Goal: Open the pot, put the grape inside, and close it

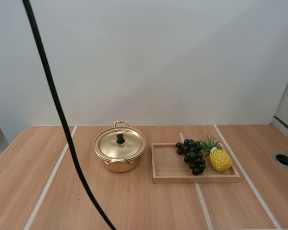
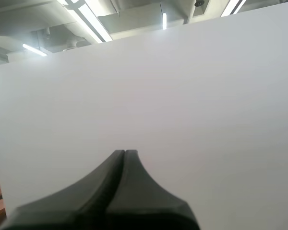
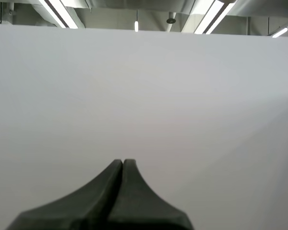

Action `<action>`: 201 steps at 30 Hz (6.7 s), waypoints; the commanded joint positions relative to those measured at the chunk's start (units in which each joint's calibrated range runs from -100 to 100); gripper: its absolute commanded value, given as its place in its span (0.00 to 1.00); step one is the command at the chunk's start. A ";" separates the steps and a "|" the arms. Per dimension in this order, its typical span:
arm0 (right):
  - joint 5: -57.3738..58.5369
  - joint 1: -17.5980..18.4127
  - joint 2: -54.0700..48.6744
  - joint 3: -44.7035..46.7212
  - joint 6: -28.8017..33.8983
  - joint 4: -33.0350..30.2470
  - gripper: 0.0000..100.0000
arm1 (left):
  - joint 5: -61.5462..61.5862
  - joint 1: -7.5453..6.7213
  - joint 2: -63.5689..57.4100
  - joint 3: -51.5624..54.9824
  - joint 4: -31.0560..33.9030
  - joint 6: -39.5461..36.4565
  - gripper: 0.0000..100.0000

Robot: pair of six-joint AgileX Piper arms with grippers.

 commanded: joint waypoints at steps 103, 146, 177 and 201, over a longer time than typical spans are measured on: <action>53.92 -0.53 13.06 -10.72 -24.06 9.00 1.00 | 63.63 -4.74 64.25 -3.74 -20.69 52.71 1.00; 55.15 -0.53 13.06 -10.72 -24.06 9.00 1.00 | 63.63 -4.74 73.80 -6.82 -22.22 53.02 1.00; 49.28 -0.53 13.06 -10.72 -24.06 15.42 1.00 | 58.65 -2.31 46.17 -31.01 -21.97 37.22 0.00; 72.62 -0.53 30.53 -10.72 -24.41 11.35 1.00 | 38.86 4.07 35.85 -77.74 -23.18 20.75 0.00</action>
